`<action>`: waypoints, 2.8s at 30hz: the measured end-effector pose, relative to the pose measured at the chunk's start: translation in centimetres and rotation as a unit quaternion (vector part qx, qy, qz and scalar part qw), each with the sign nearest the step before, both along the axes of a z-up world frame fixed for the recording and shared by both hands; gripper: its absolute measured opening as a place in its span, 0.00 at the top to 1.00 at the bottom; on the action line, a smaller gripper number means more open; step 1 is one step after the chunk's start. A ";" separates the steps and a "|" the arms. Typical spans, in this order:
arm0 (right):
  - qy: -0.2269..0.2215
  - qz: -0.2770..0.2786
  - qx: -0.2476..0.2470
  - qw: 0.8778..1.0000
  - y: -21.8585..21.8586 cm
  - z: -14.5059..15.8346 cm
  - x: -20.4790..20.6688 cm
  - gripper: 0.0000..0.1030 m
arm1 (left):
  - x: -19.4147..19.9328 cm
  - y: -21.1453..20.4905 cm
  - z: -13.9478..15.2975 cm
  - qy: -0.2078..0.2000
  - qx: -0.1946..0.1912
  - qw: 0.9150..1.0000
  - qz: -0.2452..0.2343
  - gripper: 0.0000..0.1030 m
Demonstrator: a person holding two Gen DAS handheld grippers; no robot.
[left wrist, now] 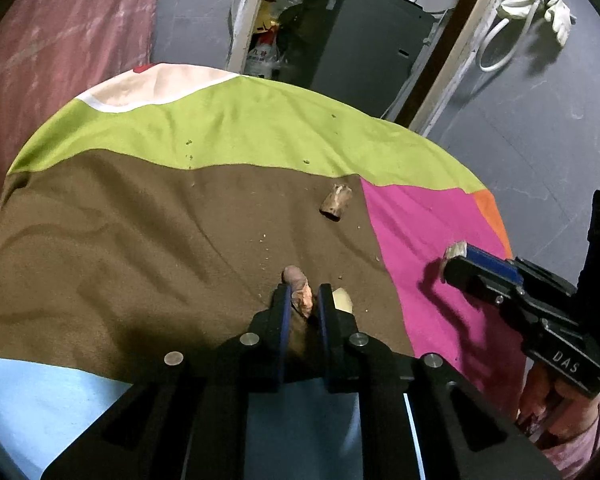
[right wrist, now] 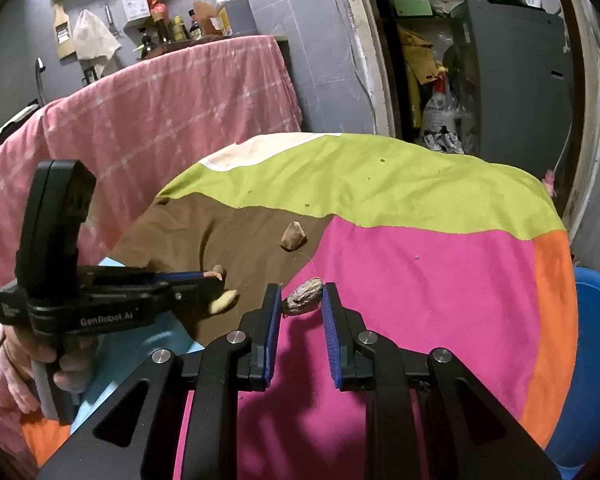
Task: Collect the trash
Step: 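Lift the pink shell and brown stone with both grippers toward the basin, then open both grippers over the blue basin to drop the shell and stone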
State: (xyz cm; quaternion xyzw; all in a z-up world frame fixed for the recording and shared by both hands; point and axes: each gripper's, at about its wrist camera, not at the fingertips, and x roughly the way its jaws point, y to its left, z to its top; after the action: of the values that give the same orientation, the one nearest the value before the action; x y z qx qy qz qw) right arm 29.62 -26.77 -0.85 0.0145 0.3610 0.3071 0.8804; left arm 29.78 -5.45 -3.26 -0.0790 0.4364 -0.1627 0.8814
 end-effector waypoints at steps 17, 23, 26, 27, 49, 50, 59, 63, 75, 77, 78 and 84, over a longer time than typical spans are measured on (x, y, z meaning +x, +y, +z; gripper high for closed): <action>-0.173 -0.059 0.025 0.983 -2.6 6.2 -5.4 0.82 | -6.0 -2.8 7.6 -0.206 -0.011 0.978 0.016 0.93; -0.265 -0.099 0.020 0.959 -4.7 10.0 -8.4 0.82 | -8.3 -6.0 11.6 -0.298 -0.048 0.953 0.011 0.93; -0.318 -0.126 0.003 0.939 -6.2 11.8 -10.2 0.82 | -9.3 -7.9 13.2 -0.342 -0.067 0.937 0.007 0.93; -0.335 -0.136 -0.003 0.932 -6.7 12.4 -10.7 0.82 | -9.6 -8.5 13.9 -0.354 -0.073 0.933 0.004 0.93; -0.349 -0.318 -0.065 0.879 -21.7 8.7 -11.3 0.82 | -6.4 -26.8 10.3 -0.341 -0.070 0.935 -0.060 0.93; -0.337 -0.319 -0.063 0.884 -22.1 8.0 -11.0 0.82 | -5.8 -27.3 9.7 -0.326 -0.067 0.941 -0.063 0.93; -0.250 -0.324 -0.031 0.912 -24.0 4.0 -9.0 0.81 | -2.4 -29.1 5.9 -0.237 -0.051 0.967 -0.078 0.93; -0.232 -0.318 -0.027 0.919 -23.9 3.3 -8.5 0.81 | -2.0 -29.3 5.3 -0.226 -0.052 0.969 -0.084 0.93; -0.219 -0.317 -0.015 0.923 -24.6 3.4 -8.0 0.72 | -1.1 -28.2 5.3 -0.201 -0.078 0.973 -0.081 0.79; -0.221 -0.318 -0.012 0.922 -24.6 3.5 -7.9 0.72 | -1.0 -28.0 5.5 -0.199 -0.079 0.973 -0.081 0.79; -0.221 -0.318 -0.011 0.922 -24.6 3.6 -8.0 0.72 | -1.0 -27.9 5.6 -0.198 -0.080 0.973 -0.082 0.79; -0.229 -0.318 -0.005 0.920 -24.4 4.6 -8.4 0.64 | -1.4 -26.5 7.1 -0.204 -0.089 0.972 -0.080 0.69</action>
State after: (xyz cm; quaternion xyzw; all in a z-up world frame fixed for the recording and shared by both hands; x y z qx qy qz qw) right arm 21.22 -51.20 3.74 0.0531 0.1270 0.0036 0.9905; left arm 28.34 -31.95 3.80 -0.0868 0.2361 -0.2833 0.9254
